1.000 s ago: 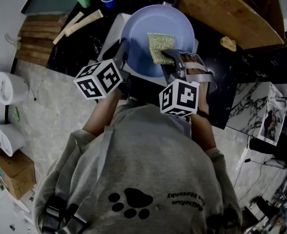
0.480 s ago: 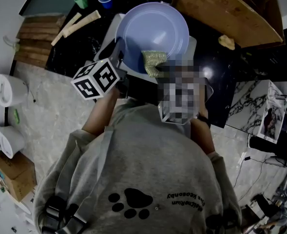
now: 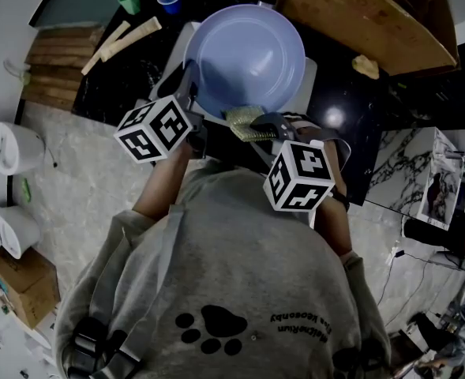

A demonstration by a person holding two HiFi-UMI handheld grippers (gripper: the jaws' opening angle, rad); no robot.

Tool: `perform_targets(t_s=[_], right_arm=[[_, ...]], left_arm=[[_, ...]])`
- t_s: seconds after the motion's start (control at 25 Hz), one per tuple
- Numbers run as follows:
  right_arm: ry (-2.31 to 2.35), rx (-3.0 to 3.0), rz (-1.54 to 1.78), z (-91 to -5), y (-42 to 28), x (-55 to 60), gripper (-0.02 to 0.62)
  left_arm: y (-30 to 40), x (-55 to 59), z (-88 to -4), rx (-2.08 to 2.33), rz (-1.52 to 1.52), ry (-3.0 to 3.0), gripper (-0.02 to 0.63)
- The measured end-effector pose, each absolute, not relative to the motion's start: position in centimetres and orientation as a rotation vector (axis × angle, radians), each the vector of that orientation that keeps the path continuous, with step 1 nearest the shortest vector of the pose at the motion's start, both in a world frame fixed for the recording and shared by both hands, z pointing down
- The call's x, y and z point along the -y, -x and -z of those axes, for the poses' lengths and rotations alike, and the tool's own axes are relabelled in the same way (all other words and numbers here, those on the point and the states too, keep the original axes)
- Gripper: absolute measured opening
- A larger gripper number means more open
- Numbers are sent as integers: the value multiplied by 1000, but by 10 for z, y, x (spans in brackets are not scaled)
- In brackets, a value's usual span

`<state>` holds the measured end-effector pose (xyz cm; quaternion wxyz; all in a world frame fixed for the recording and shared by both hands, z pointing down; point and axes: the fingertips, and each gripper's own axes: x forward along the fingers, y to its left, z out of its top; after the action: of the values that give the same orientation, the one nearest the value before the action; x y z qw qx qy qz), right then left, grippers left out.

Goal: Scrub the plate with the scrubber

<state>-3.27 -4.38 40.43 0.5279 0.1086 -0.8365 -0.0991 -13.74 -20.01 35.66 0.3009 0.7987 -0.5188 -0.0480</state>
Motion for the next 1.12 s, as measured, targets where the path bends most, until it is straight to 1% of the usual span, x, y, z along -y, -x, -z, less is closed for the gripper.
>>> perform_targets(t_s=[0.16, 0.32, 0.56, 0.68, 0.88, 1.12], right_arm=[[-218, 2049, 186, -388, 30, 31, 71], [-299, 2090, 237, -359, 23, 39, 71], [-678, 2006, 575, -290, -3, 90, 72], [-816, 1800, 803, -281, -20, 116, 72], [-806, 1545, 1049, -297, -30, 135, 72], [-740, 1435, 1168, -306, -34, 147, 72]], left_arm=[[133, 197, -358, 1366, 115, -2128, 29], [132, 197, -357, 1359, 119, -2132, 23], [133, 196, -358, 1346, 102, -2141, 23], [128, 195, -361, 1319, 86, -2145, 23], [123, 190, -359, 1290, 61, -2166, 23], [116, 185, -356, 1229, 47, -2181, 23]])
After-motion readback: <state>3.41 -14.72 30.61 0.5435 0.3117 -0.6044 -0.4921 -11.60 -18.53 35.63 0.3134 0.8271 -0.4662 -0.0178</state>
